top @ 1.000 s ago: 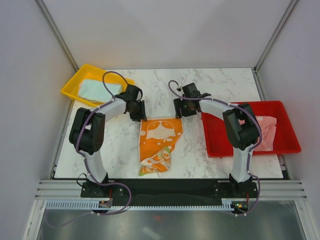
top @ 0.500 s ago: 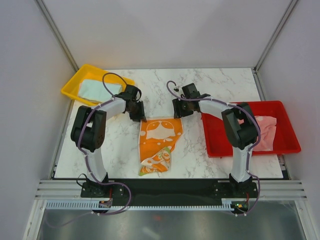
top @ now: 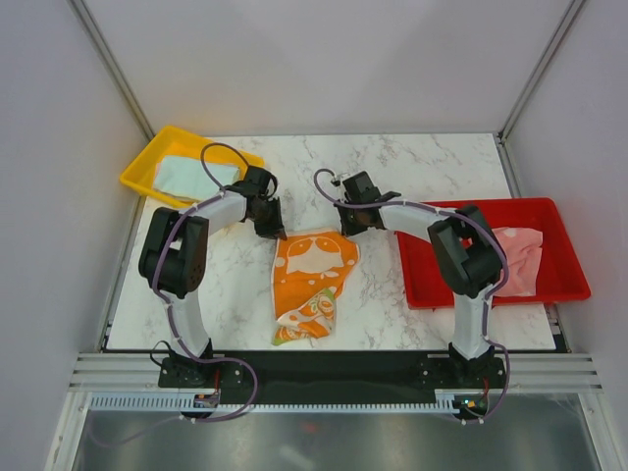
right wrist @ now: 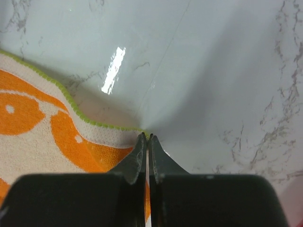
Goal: Fold and stack the towels
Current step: Flatten out the crumpled towel
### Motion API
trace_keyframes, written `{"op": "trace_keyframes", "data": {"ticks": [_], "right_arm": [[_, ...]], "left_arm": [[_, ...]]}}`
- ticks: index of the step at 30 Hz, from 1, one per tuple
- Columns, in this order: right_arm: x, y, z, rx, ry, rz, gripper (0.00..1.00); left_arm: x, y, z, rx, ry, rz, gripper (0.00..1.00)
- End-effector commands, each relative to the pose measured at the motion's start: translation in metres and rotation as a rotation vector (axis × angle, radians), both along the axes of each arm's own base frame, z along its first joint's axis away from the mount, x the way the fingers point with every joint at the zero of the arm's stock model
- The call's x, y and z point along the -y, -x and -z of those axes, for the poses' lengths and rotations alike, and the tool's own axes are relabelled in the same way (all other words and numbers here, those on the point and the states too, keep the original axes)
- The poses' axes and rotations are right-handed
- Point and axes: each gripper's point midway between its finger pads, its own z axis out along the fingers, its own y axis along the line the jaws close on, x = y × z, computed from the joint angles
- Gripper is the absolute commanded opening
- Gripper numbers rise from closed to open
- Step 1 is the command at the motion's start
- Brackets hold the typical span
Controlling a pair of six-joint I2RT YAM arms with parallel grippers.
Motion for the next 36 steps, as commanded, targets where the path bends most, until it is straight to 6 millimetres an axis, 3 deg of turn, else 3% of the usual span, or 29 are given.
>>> {"op": "trace_keyframes", "data": {"ticks": [1,2,3,5,6,7,10,12,13,14,16,17,19,20,24,28,32,33,36], "right_arm": [[0.020,0.015,-0.011,-0.018,0.062,0.069,0.00],[0.021,0.013,-0.025,0.008,0.046,0.085,0.00],[0.020,0.011,-0.055,0.062,0.002,0.108,0.00],[0.028,0.019,-0.073,0.091,-0.006,0.135,0.00],[0.033,0.023,-0.102,0.145,-0.047,0.158,0.00],[0.035,0.029,-0.112,0.154,-0.077,0.182,0.00],[0.039,0.055,-0.151,0.212,-0.166,0.201,0.00],[0.041,0.073,-0.191,0.302,-0.233,0.197,0.00],[0.043,0.080,-0.205,0.341,-0.249,0.199,0.00],[0.040,0.098,-0.237,0.423,-0.297,0.165,0.00],[0.039,0.118,-0.271,0.557,-0.313,0.121,0.00],[0.037,0.141,-0.296,0.606,-0.384,0.100,0.00],[0.039,0.158,-0.312,0.611,-0.451,0.080,0.00],[0.042,0.172,-0.329,0.622,-0.533,0.072,0.00],[0.036,0.207,-0.371,0.641,-0.739,-0.042,0.00],[0.042,0.213,-0.418,0.715,-0.816,-0.051,0.00],[0.050,0.197,-0.447,0.808,-0.814,0.024,0.00],[0.052,0.190,-0.450,0.822,-0.795,0.055,0.00],[0.042,0.182,-0.454,0.831,-0.759,0.032,0.00]], "left_arm": [[0.015,-0.011,-0.032,0.077,0.080,0.039,0.04],[0.019,-0.010,-0.039,0.090,0.094,0.054,0.02],[0.022,-0.007,-0.055,0.125,0.119,0.081,0.02],[0.025,0.001,-0.070,0.150,0.145,0.108,0.02],[0.029,0.006,-0.094,0.200,0.179,0.133,0.02],[0.032,0.014,-0.100,0.209,0.196,0.151,0.02],[0.051,0.043,-0.146,0.301,0.281,0.252,0.02],[0.060,0.060,-0.168,0.346,0.324,0.298,0.02],[0.059,0.073,-0.193,0.408,0.353,0.312,0.02],[0.062,0.081,-0.205,0.440,0.377,0.325,0.02],[0.062,0.107,-0.245,0.536,0.442,0.343,0.02],[0.062,0.115,-0.263,0.593,0.473,0.356,0.02],[0.065,0.136,-0.291,0.648,0.548,0.382,0.02],[0.060,0.153,-0.316,0.719,0.588,0.395,0.02],[0.052,0.188,-0.364,0.791,0.709,0.387,0.02],[0.049,0.194,-0.389,0.825,0.738,0.380,0.02],[0.049,0.166,-0.405,0.893,0.668,0.333,0.02],[0.048,0.149,-0.408,0.917,0.617,0.303,0.02],[0.052,0.136,-0.412,0.934,0.576,0.322,0.02]]}}
